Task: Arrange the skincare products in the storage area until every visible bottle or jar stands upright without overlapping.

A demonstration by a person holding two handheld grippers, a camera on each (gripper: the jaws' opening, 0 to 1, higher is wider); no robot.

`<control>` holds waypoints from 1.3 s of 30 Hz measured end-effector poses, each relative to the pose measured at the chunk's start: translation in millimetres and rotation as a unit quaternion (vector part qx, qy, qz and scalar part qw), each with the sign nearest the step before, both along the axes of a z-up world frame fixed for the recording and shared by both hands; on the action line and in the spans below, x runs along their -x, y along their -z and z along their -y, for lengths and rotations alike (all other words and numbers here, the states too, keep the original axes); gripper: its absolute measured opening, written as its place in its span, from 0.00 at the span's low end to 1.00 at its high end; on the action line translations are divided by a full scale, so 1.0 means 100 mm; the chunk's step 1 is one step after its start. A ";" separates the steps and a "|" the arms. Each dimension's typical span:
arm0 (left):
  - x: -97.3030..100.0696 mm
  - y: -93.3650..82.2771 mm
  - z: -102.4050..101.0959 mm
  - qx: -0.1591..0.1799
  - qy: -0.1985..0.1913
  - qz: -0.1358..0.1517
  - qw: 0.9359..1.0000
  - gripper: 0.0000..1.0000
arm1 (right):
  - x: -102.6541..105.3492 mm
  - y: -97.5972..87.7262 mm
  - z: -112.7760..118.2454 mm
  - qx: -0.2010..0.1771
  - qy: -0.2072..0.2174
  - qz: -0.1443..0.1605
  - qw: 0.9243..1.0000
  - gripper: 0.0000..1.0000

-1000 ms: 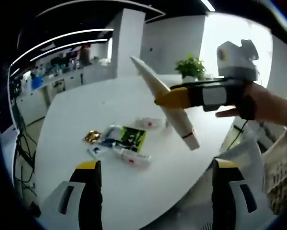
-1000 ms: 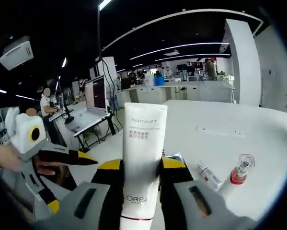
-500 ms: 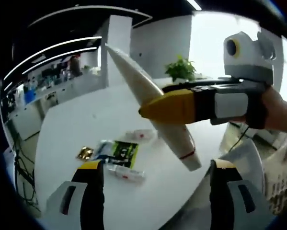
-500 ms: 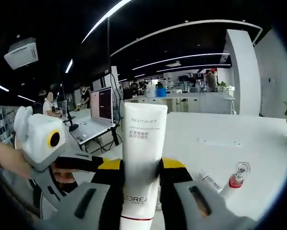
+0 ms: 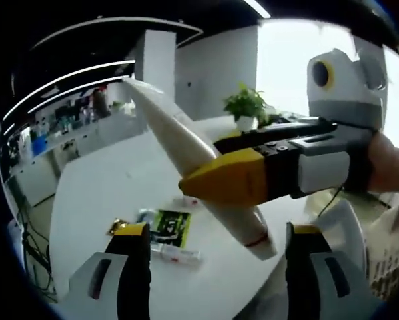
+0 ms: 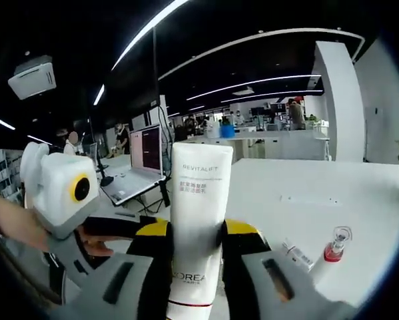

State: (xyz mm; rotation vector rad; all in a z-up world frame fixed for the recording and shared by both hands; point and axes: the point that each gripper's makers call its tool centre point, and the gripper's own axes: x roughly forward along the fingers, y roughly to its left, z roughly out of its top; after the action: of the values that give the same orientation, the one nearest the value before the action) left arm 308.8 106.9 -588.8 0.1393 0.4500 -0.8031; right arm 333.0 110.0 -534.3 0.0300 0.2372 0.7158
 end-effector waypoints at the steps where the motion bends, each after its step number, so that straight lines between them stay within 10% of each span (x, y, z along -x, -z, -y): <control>1: -0.01 -0.02 0.01 0.004 -0.001 0.003 1.000 0.80 | 0.00 -0.01 0.00 -0.001 0.000 0.001 1.000 0.27; 18: -0.12 -0.13 0.15 0.028 -0.001 0.032 0.999 0.65 | 0.03 -0.17 0.09 -0.025 0.011 0.030 0.999 0.27; 28: -0.03 -0.04 0.22 0.006 0.042 0.026 0.999 0.22 | 0.18 -0.10 0.15 -0.041 0.013 0.017 0.999 0.28; 39: 0.00 0.02 0.33 0.003 0.063 0.034 0.997 0.20 | 0.20 -0.06 0.24 -0.048 0.006 0.016 0.999 0.31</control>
State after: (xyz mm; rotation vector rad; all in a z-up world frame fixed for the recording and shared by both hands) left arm 309.3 73.5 -590.4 0.1901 0.3770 -0.9215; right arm 312.7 85.7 -528.0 0.1111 0.1715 0.7140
